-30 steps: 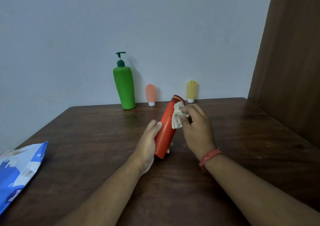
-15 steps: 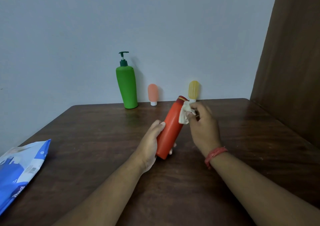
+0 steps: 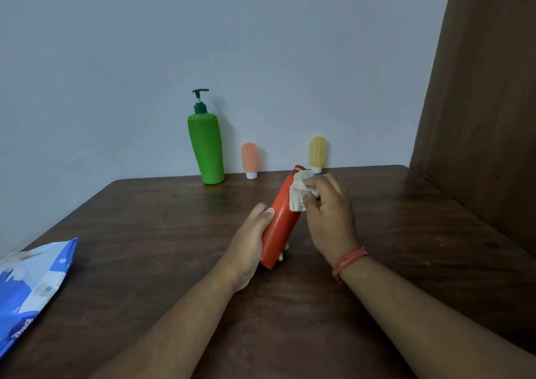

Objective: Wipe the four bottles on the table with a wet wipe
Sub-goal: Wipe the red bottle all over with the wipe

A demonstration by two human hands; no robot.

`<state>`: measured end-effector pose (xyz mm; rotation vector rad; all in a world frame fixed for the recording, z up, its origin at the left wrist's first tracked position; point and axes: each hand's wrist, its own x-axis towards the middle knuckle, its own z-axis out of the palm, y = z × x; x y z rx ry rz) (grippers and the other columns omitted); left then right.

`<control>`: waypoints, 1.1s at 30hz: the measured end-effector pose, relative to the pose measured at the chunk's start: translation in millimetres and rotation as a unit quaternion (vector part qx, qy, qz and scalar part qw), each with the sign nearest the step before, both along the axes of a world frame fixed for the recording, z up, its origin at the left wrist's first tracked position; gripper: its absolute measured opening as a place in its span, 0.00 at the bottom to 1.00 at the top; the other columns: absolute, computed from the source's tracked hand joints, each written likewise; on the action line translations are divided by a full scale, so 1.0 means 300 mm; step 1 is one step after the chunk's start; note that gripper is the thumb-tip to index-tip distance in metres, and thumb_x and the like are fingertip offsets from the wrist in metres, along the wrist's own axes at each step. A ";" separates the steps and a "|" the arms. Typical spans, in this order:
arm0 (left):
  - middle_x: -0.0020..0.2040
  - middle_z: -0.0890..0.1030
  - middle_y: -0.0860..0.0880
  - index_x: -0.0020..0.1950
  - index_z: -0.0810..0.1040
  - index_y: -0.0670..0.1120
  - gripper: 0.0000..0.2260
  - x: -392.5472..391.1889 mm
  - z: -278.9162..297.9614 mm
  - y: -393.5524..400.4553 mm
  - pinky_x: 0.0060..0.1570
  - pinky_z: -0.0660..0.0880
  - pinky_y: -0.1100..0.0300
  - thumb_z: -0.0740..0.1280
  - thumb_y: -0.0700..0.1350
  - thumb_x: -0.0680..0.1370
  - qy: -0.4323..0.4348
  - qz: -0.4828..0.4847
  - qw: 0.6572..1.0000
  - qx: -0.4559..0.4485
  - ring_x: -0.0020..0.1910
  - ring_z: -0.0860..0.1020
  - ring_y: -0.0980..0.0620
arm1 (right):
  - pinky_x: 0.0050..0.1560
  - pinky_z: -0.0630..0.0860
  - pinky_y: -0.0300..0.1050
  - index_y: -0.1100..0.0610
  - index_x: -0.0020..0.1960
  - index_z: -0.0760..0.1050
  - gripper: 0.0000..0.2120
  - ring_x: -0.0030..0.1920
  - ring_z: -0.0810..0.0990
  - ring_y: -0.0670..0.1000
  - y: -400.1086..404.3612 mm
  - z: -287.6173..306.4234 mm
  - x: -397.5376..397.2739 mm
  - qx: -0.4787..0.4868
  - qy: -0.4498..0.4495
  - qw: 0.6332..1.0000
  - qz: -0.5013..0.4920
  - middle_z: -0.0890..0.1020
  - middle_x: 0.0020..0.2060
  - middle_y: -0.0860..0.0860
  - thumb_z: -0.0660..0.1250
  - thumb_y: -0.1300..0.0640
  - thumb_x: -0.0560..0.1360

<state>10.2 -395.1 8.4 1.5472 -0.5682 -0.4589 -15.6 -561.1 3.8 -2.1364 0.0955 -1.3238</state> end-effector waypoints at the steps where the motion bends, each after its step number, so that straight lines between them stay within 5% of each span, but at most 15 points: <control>1: 0.45 0.81 0.38 0.60 0.71 0.46 0.14 0.005 0.002 -0.002 0.38 0.76 0.53 0.56 0.55 0.85 -0.007 0.003 1.000 0.002 0.38 0.80 0.45 | 0.52 0.71 0.42 0.57 0.52 0.78 0.08 0.53 0.74 0.51 0.000 -0.005 0.000 -0.028 0.013 1.000 -0.008 0.77 0.49 0.48 0.67 0.67 0.74; 10: 0.45 0.82 0.37 0.67 0.69 0.46 0.16 0.011 -0.010 -0.023 0.38 0.76 0.52 0.56 0.55 0.85 -0.029 -0.010 0.999 0.021 0.36 0.80 0.46 | 0.44 0.74 0.38 0.51 0.53 0.76 0.09 0.48 0.79 0.48 -0.047 0.004 -0.013 0.136 0.046 0.989 -0.018 0.80 0.46 0.46 0.65 0.63 0.78; 15: 0.49 0.81 0.37 0.72 0.66 0.46 0.25 0.016 -0.011 -0.022 0.38 0.77 0.57 0.60 0.60 0.81 -0.021 -0.027 0.999 -0.001 0.38 0.81 0.49 | 0.53 0.75 0.42 0.52 0.64 0.73 0.14 0.55 0.77 0.47 -0.024 0.022 -0.027 0.052 0.034 0.998 -0.016 0.80 0.56 0.49 0.65 0.62 0.79; 18: 0.49 0.79 0.40 0.61 0.68 0.47 0.13 -0.018 0.023 -0.037 0.43 0.79 0.61 0.57 0.55 0.85 -0.060 -0.045 0.997 -0.003 0.38 0.77 0.58 | 0.51 0.76 0.45 0.53 0.61 0.76 0.11 0.55 0.77 0.50 -0.045 0.030 -0.023 0.016 0.032 0.998 -0.055 0.80 0.56 0.49 0.63 0.59 0.80; 20: 0.51 0.80 0.37 0.59 0.70 0.48 0.12 -0.005 0.006 -0.038 0.44 0.80 0.51 0.56 0.55 0.85 -0.070 -0.040 0.996 0.026 0.37 0.79 0.54 | 0.49 0.76 0.46 0.53 0.58 0.76 0.09 0.53 0.78 0.52 -0.063 0.030 -0.023 0.027 0.019 0.997 -0.072 0.80 0.52 0.49 0.63 0.60 0.79; 23: 0.49 0.80 0.36 0.59 0.70 0.45 0.12 0.022 -0.031 -0.026 0.36 0.76 0.56 0.55 0.53 0.86 -0.076 -0.010 0.996 0.034 0.36 0.81 0.50 | 0.51 0.76 0.48 0.56 0.55 0.78 0.08 0.53 0.78 0.53 -0.043 0.022 -0.030 0.025 0.001 0.998 -0.049 0.80 0.51 0.50 0.63 0.62 0.78; 28: 0.52 0.80 0.35 0.61 0.70 0.48 0.10 0.038 -0.022 -0.021 0.38 0.78 0.53 0.56 0.52 0.85 -0.046 0.008 0.999 0.013 0.40 0.81 0.46 | 0.49 0.75 0.48 0.56 0.53 0.79 0.07 0.53 0.77 0.54 0.039 0.012 -0.027 -0.093 0.039 0.995 -0.002 0.81 0.50 0.53 0.64 0.61 0.78; 33: 0.53 0.80 0.38 0.59 0.70 0.51 0.10 0.034 -0.026 -0.023 0.37 0.76 0.57 0.56 0.55 0.85 -0.075 0.004 0.996 0.047 0.40 0.81 0.49 | 0.53 0.71 0.43 0.56 0.56 0.79 0.08 0.55 0.77 0.53 -0.042 0.013 -0.021 0.045 0.032 0.997 -0.048 0.82 0.52 0.51 0.66 0.63 0.78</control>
